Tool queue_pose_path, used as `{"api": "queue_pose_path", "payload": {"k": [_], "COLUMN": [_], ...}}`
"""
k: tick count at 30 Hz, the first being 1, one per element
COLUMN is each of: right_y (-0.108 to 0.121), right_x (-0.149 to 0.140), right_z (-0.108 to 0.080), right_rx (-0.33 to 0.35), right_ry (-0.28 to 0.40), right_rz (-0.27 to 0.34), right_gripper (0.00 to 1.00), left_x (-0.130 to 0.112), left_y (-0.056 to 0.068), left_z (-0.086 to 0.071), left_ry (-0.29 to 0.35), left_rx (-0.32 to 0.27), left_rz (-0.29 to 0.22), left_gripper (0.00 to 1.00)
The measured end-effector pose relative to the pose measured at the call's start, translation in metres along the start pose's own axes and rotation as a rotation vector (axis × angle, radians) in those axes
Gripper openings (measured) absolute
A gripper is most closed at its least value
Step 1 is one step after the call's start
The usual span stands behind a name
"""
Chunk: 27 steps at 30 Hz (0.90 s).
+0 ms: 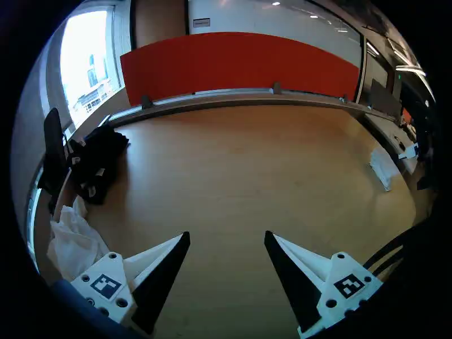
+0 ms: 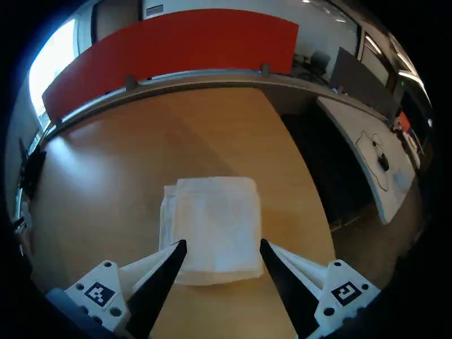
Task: Fold towel
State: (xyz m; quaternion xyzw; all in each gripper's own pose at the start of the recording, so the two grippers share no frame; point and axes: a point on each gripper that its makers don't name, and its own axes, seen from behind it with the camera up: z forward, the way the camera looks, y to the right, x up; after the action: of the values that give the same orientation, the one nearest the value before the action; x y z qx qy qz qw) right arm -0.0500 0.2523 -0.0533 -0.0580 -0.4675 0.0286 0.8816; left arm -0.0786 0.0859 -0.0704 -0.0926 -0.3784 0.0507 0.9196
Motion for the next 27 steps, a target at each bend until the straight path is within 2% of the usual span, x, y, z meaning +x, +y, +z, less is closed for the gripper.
{"api": "queue_pose_path", "payload": {"k": [11, 27], "right_y": [-0.011, -0.028], "right_x": [0.02, 0.055], "right_z": [-0.011, -0.039], "right_rx": [-0.02, -0.049], "right_ry": [0.141, 0.424], "right_rz": [0.038, 0.071], "right_gripper": [1.0, 1.0], "left_x": [0.013, 0.03], "left_y": [-0.005, -0.012], "left_z": [-0.002, -0.004], "left_ry": [0.024, 0.059], "left_rx": [0.01, 0.022], "left_rz": [-0.007, -0.014], "left_gripper": [0.98, 0.98]}}
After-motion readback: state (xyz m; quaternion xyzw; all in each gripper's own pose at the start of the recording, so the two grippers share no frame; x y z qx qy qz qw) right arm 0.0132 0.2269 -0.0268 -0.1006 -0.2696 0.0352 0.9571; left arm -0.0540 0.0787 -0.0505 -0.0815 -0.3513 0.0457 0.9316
